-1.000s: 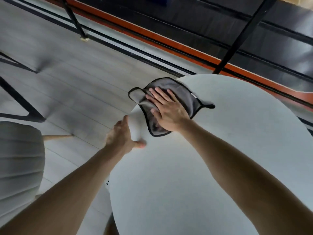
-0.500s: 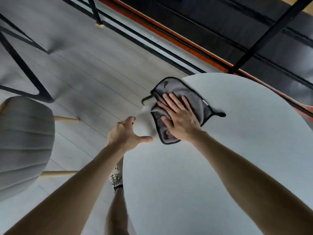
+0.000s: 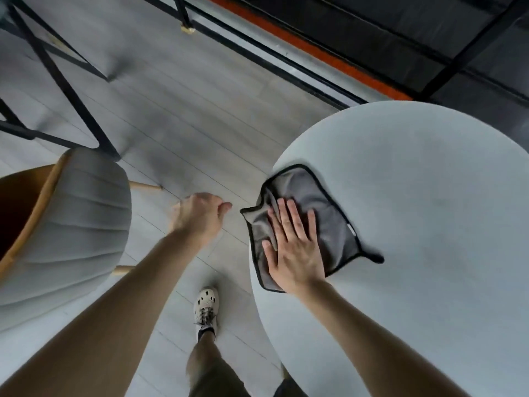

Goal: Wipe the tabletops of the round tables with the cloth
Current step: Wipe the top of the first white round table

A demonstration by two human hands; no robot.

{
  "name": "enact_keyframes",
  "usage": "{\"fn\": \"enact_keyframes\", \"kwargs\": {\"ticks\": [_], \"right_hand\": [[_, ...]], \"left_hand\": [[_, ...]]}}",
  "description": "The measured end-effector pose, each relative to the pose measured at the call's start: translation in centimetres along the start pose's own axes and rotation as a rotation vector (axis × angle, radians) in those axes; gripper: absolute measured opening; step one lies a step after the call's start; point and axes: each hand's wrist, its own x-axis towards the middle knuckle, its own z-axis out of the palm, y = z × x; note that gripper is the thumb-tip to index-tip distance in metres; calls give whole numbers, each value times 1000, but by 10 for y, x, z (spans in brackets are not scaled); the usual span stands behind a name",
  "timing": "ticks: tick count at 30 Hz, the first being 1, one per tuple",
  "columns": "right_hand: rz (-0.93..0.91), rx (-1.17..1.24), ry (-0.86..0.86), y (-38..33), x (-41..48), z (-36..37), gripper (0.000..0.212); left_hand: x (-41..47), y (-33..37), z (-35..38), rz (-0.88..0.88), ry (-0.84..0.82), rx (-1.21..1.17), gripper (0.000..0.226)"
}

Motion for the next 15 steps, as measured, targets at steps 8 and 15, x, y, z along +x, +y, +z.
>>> {"fn": "enact_keyframes", "kwargs": {"ticks": [8,15], "right_hand": [[485,102,47,-17,121,-12,96],[559,140,225,-75,59,15,69]], "left_hand": [[0,-17,-16,382,-76,304,33],[11,-51,-9,706,33,297,38]]}}
